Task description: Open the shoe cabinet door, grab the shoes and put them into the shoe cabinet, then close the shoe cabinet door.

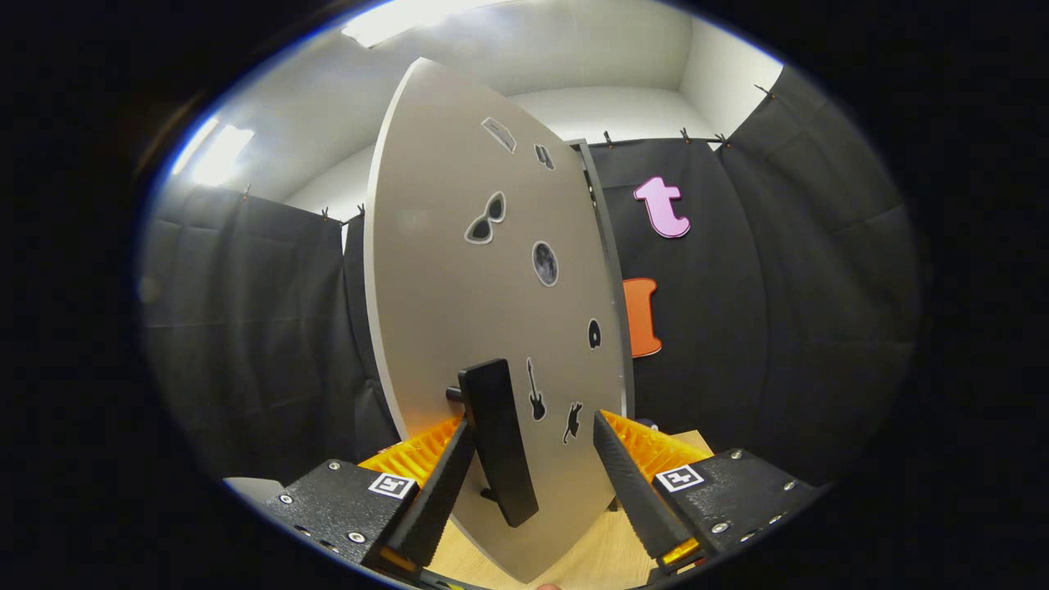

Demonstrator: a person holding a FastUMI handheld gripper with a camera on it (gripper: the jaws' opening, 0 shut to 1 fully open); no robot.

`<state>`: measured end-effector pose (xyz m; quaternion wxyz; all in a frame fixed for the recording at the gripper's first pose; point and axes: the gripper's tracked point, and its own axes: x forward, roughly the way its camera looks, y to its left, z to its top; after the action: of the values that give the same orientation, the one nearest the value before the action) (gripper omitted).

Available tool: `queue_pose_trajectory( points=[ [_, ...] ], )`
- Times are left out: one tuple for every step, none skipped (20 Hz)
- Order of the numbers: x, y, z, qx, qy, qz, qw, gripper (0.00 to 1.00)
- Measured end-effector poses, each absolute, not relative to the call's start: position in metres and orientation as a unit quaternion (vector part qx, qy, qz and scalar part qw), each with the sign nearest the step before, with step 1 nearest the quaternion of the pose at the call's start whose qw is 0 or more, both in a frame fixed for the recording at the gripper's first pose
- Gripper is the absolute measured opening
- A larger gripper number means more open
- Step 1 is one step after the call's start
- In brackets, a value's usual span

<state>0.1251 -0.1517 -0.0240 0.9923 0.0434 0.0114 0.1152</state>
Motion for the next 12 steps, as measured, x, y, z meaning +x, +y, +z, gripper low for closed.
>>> queue_pose_trajectory(
  points=[
    [0.124, -0.151, -0.024, 0.044, 0.012, 0.118, 0.992, 0.91],
    [0.124, -0.15, -0.025, 0.044, 0.012, 0.121, 0.992, 0.91],
    [0.123, -0.15, -0.025, 0.044, 0.012, 0.124, 0.991, 0.91],
    [0.123, -0.149, -0.025, 0.043, 0.014, 0.127, 0.991, 0.91],
    [0.123, -0.148, -0.026, 0.042, 0.015, 0.131, 0.99, 0.91],
    [0.124, -0.146, -0.026, 0.041, 0.015, 0.134, 0.99, 0.91],
    [0.124, -0.146, -0.027, 0.04, 0.016, 0.137, 0.99, 0.91],
    [0.124, -0.144, -0.027, 0.04, 0.016, 0.14, 0.989, 0.91],
    [0.124, -0.144, -0.028, 0.041, 0.017, 0.143, 0.989, 0.91],
    [0.125, -0.142, -0.028, 0.042, 0.017, 0.145, 0.988, 0.91],
    [0.125, -0.142, -0.028, 0.042, 0.018, 0.147, 0.988, 0.92],
    [0.126, -0.14, -0.029, 0.043, 0.017, 0.149, 0.988, 0.92]
  ],
)
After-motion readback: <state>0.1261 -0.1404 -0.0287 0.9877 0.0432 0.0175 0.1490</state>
